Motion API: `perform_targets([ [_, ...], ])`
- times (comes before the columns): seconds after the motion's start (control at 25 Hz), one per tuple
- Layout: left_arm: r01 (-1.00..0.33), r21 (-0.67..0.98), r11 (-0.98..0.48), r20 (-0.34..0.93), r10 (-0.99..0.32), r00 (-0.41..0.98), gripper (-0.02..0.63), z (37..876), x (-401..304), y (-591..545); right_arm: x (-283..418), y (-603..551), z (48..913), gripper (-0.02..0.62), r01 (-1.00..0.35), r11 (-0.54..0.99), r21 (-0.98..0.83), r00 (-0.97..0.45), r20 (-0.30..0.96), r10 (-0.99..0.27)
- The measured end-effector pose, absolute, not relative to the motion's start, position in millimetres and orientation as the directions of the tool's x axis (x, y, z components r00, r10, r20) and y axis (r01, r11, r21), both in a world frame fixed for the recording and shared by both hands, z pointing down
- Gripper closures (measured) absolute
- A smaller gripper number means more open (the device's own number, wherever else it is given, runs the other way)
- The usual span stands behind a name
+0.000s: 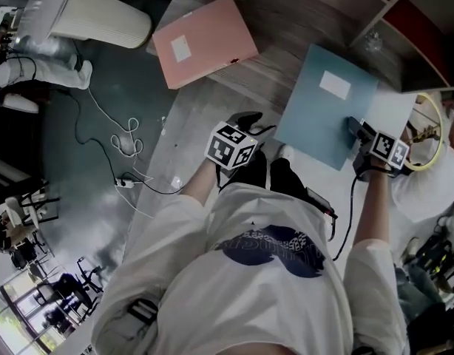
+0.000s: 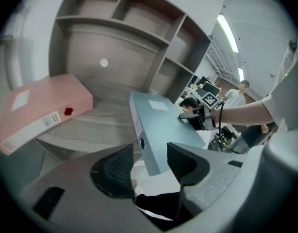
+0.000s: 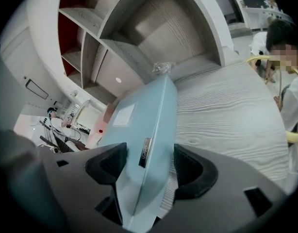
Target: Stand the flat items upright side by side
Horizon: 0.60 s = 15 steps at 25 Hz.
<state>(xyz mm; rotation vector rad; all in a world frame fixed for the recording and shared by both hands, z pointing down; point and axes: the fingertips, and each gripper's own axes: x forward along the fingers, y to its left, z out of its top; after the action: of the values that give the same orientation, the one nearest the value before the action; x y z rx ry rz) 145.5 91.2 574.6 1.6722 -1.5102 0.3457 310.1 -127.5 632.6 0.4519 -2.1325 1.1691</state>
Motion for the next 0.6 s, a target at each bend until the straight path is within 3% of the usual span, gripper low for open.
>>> perform_targets([
  [0.24, -0.752, 0.65, 0.11, 0.653, -0.588, 0.478, 0.361, 623, 168, 92, 308, -128, 634, 0.284, -0.566, 0.546, -0.617, -0.72, 0.693, 0.037],
  [0.6, -0.388, 0.912, 0.132, 0.38, -0.623, 0.683, 0.287, 654, 188, 87, 307, -128, 634, 0.273, -0.536, 0.582, -0.611, -0.708, 0.701, 0.083],
])
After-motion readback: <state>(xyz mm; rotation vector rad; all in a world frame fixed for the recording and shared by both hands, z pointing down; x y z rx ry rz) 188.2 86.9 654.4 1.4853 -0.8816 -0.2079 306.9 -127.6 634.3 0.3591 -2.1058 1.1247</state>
